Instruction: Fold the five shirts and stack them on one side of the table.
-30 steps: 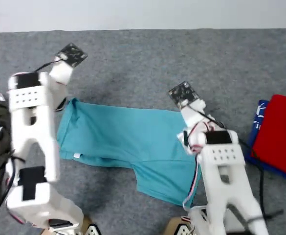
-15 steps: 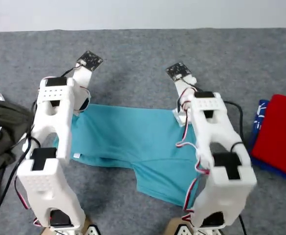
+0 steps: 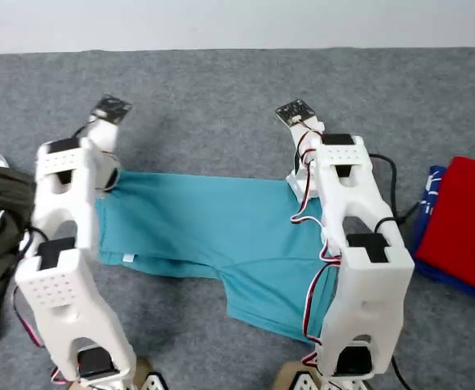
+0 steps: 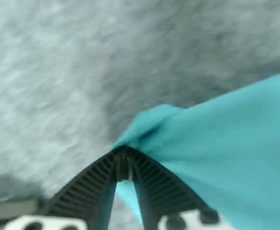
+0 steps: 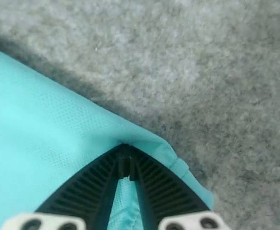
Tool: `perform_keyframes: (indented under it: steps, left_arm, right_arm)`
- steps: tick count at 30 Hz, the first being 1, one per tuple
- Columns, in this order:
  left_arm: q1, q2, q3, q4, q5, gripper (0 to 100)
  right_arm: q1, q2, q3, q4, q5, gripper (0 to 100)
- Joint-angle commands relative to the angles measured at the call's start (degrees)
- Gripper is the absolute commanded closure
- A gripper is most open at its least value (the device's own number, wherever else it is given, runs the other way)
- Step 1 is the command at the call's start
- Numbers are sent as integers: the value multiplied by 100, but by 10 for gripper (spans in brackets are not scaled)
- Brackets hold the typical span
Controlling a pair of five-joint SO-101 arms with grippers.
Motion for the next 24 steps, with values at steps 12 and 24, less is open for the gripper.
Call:
perform_keyframes:
  steps: [12,24]
  left_arm:
    - [-765,-123,-998,633,-360,992]
    - [703,264,-2255,1222,-343,991]
  right_arm:
    - [145,48,-308,84,-35,989]
    - [145,40,-290,92,-35,989]
